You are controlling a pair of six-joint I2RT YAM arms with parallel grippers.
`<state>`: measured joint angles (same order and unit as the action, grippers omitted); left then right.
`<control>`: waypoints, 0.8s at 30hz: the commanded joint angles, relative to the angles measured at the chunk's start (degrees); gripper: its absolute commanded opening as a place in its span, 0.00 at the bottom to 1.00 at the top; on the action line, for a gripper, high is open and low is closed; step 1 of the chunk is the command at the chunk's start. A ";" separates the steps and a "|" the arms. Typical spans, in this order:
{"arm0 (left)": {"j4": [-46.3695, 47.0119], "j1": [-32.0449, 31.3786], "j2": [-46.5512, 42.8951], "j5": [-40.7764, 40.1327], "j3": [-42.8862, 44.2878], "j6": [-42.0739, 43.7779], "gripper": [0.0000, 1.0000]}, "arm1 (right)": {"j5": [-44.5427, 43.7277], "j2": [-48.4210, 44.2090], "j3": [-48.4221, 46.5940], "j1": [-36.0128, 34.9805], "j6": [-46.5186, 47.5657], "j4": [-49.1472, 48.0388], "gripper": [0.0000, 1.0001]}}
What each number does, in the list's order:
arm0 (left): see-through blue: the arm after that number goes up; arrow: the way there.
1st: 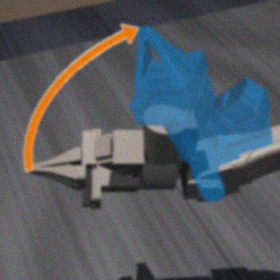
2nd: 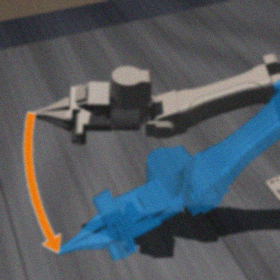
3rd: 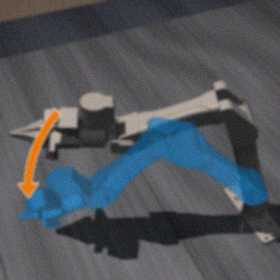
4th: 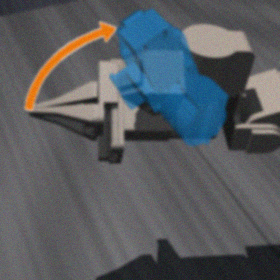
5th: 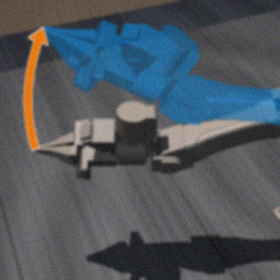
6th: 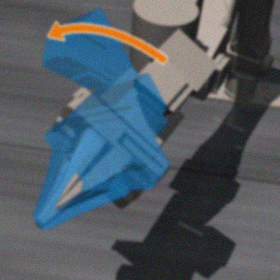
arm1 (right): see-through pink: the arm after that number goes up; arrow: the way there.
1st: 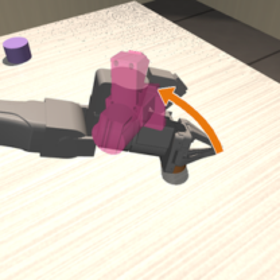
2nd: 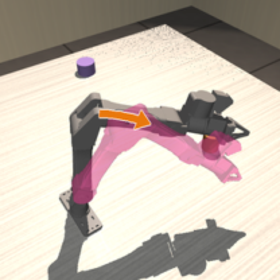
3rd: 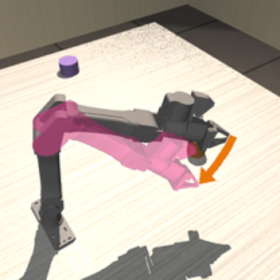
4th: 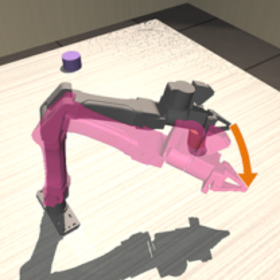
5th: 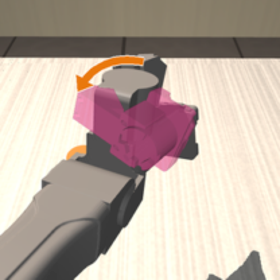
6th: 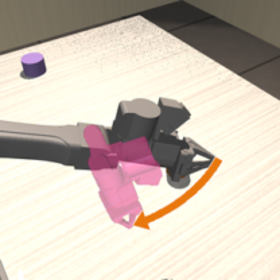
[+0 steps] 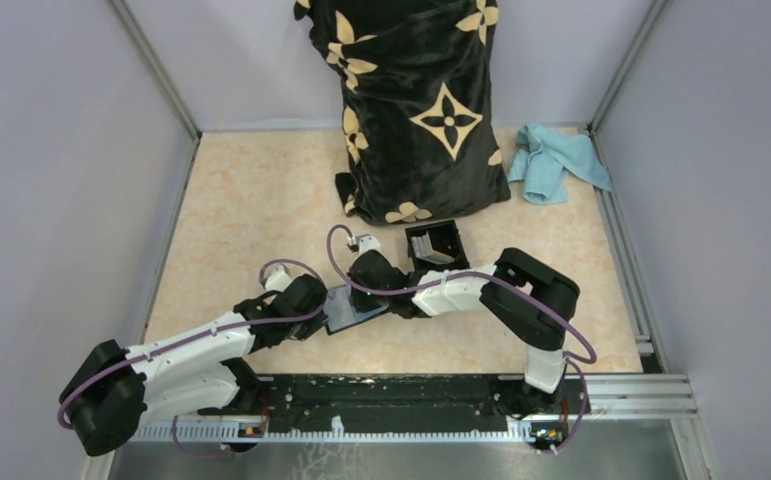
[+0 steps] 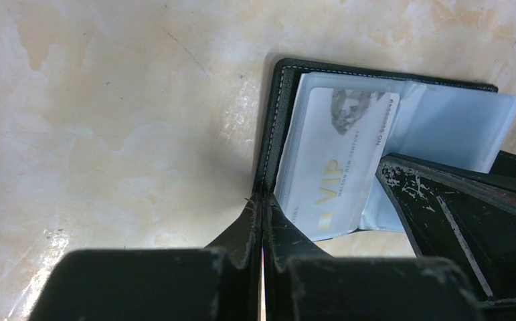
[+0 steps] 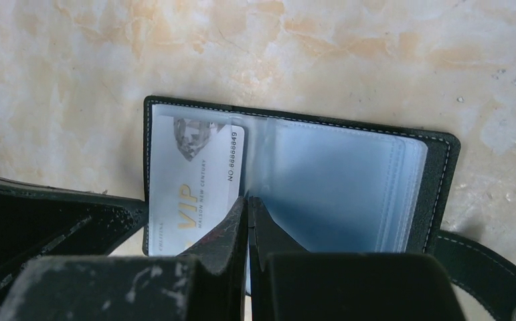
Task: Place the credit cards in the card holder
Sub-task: Insert the credit card into the card holder.
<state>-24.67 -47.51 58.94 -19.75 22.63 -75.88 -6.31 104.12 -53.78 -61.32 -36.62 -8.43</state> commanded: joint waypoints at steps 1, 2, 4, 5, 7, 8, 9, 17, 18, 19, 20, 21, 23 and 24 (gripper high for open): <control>-2.16 -0.22 1.81 -1.09 -1.28 0.01 0.00 | 1.05 1.21 -3.20 -0.79 -0.43 -1.66 0.00; -2.06 -0.21 1.88 -1.08 -1.28 0.03 0.00 | 1.02 1.26 -3.51 -0.94 -0.34 -1.46 0.00; -2.05 -0.17 1.98 -1.02 -1.22 0.11 0.00 | 0.56 1.27 -3.61 -1.08 -0.25 -1.12 0.00; -2.31 -0.21 1.97 -1.06 -1.16 0.02 0.00 | 0.20 1.12 -3.45 -1.08 -0.21 -0.89 0.00; -2.83 -0.22 1.66 -1.27 -1.02 -0.05 0.00 | -0.97 0.61 -3.22 -1.09 -0.28 -0.20 0.00; -3.13 -0.17 1.36 -1.46 -0.94 -0.14 0.00 | -1.57 0.28 -3.11 -1.04 -0.25 0.18 0.00; -3.44 -0.21 1.06 -1.67 -0.93 -0.24 0.00 | -2.13 -0.20 -3.11 -1.00 0.11 0.57 0.00; -6.73 -0.22 -2.14 -3.81 0.34 -1.01 0.02 | -4.97 -3.23 -2.23 -0.24 1.83 2.24 0.08; -6.99 -0.19 -2.23 -4.03 0.65 -1.07 0.03 | -5.10 -3.48 -2.25 -0.21 2.02 2.39 0.09; -7.25 -0.15 -2.34 -4.25 0.95 -0.97 0.04 | -5.24 -3.72 -2.29 -0.20 2.38 2.63 0.10; -7.44 -0.21 -2.37 -4.44 1.46 -0.84 0.06 | -5.34 -3.95 -2.35 -0.21 2.67 2.77 0.11; -7.55 -0.20 -2.30 -4.62 1.88 -0.66 0.07 | -5.36 -4.12 -2.41 -0.21 2.94 2.92 0.13; -7.96 -0.22 -1.98 -4.99 2.73 -0.33 0.10 | -5.43 -4.41 -2.66 -0.20 3.61 3.42 0.15; -8.22 -0.20 -1.77 -5.17 3.19 -0.11 0.11 | -5.49 -4.53 -2.88 -0.20 3.99 3.75 0.17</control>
<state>-29.67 -47.51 57.19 -22.50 23.20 -76.23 -10.15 102.98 -54.85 -61.69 -34.83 -5.21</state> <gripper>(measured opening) 0.096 0.147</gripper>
